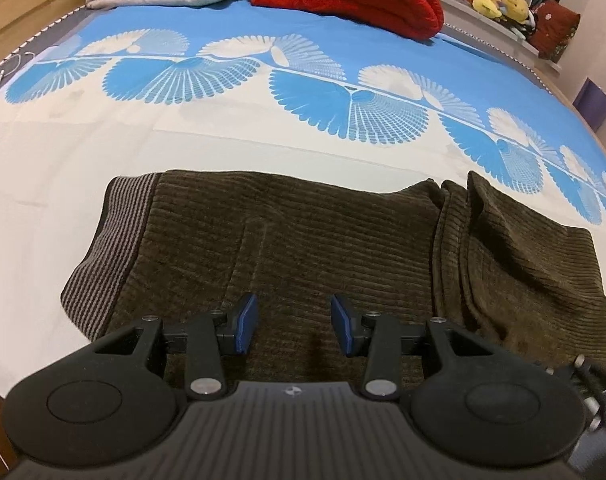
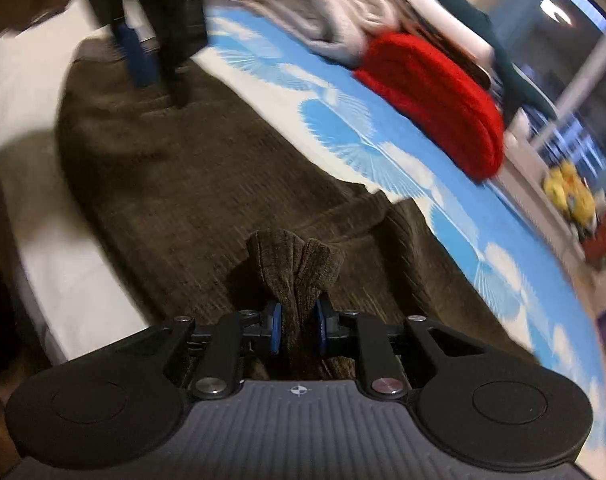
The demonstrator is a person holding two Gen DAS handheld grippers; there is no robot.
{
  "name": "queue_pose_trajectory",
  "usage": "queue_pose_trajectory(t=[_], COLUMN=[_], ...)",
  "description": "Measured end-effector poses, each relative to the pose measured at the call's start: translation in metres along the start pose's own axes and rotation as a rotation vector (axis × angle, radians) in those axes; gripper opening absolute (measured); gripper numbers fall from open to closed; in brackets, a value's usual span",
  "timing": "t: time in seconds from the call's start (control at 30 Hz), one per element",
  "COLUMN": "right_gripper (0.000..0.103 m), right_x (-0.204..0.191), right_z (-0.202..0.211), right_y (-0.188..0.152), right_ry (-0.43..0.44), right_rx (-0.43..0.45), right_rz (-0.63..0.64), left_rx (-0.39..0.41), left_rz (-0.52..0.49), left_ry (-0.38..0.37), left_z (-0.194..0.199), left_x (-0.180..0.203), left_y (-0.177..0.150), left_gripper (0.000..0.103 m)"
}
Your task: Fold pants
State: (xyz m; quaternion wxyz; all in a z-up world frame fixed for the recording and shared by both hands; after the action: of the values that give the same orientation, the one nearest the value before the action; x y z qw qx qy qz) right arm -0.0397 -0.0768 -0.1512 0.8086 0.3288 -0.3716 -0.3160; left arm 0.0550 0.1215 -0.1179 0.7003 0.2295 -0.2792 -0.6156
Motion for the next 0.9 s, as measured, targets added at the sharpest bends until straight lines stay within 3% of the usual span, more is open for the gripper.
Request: queue_pose_trajectory(t=[0.07,0.13,0.2,0.23,0.33,0.4,0.47,0.53,0.63,0.67,0.7,0.8,0.9], right_gripper=[0.023,0.018,0.019,0.021,0.031,0.041,0.049,0.050,0.045,0.024,0.022,0.021,0.028], right_x=[-0.004,-0.011,-0.005,0.000,0.021,0.039,0.047,0.048,0.048,0.052,0.054,0.048,0.039], right_z=[0.001,0.016,0.029,0.033,0.033,0.020,0.002,-0.011,-0.015,-0.018,-0.016,-0.006,-0.014], right_y=[-0.007,-0.009,-0.003,0.001,0.007,0.005,-0.002,-0.005,-0.003,0.003,0.008,0.012,0.003], right_ry=[0.064,0.176,0.279,0.284,0.147,0.053,0.057,0.112,0.103,0.117,0.139,0.169,0.197], right_rx=[-0.007,0.036,0.082,0.116,0.154,0.114,0.036,-0.009,-0.003,0.012,0.027,0.077,0.025], right_rz=[0.088,0.136,0.094,0.047,-0.083,-0.170,-0.234,-0.263,-0.271,-0.298,-0.322,-0.252,-0.155], left_rx=[-0.002,-0.005,-0.001,0.001,-0.002,-0.010,-0.016,-0.023,-0.027,-0.027,-0.028,-0.029,-0.030], left_rz=[0.007,0.019,0.016,0.009,-0.002,-0.001,0.000,0.005,0.011,0.013,0.016,0.020,0.021], left_ry=[-0.001,-0.010,-0.019,-0.020,-0.014,-0.007,0.004,0.014,0.023,0.026,0.027,0.027,0.023], left_z=[-0.002,-0.003,-0.003,-0.004,-0.005,-0.006,-0.008,-0.009,-0.009,-0.009,-0.009,-0.010,-0.011], left_x=[0.001,0.003,0.008,0.011,0.012,0.010,0.007,0.004,0.000,-0.001,-0.002,-0.002,0.001], left_y=[0.002,0.004,0.005,0.006,0.005,0.003,0.002,0.000,-0.001,-0.001,-0.001,-0.001,0.000], left_gripper=[0.045,0.045,0.045,0.045,0.045,0.045,0.045,0.045,0.045,0.045,0.045,0.045,0.045])
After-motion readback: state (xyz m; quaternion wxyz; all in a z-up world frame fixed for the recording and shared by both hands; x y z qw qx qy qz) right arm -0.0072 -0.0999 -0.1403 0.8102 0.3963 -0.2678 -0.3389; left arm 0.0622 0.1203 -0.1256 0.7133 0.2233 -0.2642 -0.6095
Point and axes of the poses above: each gripper's, at about its wrist camera, not at the fingertips, and z roughly against the way its jaws point, x to its right, y to its top, the point moved 2 cm from there along -z, roughly the way its jaws point, and after that the axes turned 8 degrees about x, right-handed, at the moved point
